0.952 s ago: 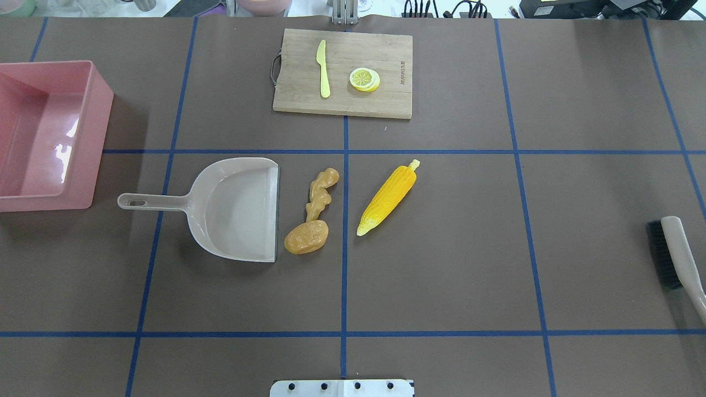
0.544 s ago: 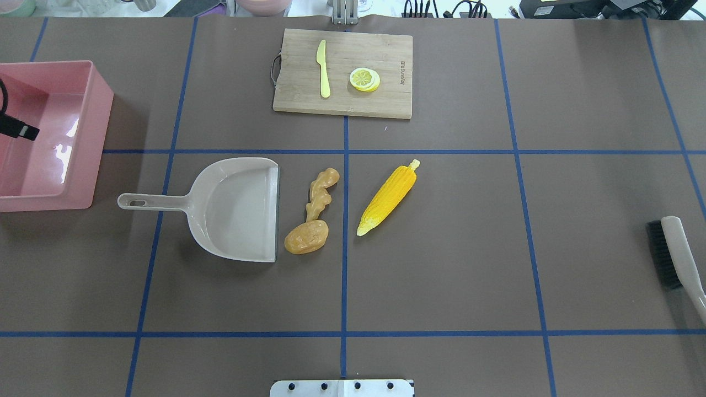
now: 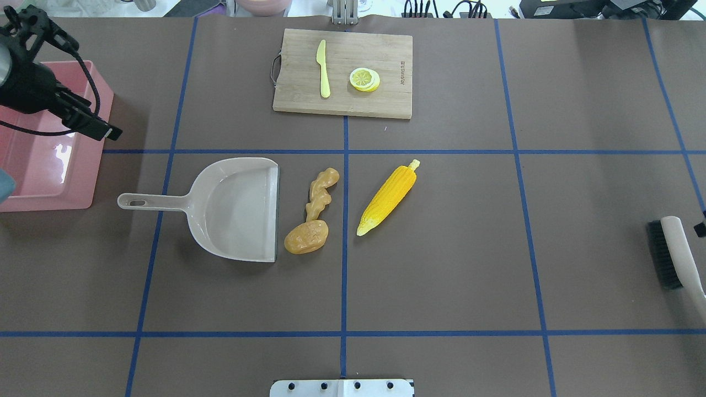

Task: Sweep and dump trash into bin
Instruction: 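Move the left gripper from the pink bin down to the white dustpan handle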

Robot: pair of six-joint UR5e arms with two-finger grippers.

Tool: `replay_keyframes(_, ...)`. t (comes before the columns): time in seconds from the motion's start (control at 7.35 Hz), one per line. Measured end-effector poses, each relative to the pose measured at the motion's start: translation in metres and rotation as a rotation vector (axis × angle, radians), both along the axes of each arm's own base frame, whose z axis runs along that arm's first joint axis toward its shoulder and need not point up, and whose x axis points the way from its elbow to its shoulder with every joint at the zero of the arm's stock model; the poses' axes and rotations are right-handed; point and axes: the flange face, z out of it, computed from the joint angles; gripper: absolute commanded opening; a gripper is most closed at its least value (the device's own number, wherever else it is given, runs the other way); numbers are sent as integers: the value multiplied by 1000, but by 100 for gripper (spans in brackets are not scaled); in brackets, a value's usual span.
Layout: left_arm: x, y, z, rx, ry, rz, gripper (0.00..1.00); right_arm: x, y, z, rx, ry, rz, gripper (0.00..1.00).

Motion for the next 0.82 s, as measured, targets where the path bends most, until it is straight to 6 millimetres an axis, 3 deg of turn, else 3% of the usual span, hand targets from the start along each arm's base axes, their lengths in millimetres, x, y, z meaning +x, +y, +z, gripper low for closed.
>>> replay_keyframes(0.14, 6, -2, -6, 73, -9, 44, 99, -1, 28, 12, 12, -1, -11, 100)
replay_keyframes(0.41, 13, -6, -10, 159, -39, 111, 99, -2, 59, 24, -10, -26, -4, 100)
replay_keyframes(0.82, 55, -9, -9, 170, -47, 182, 98, -13, 73, 55, -52, -15, -40, 100)
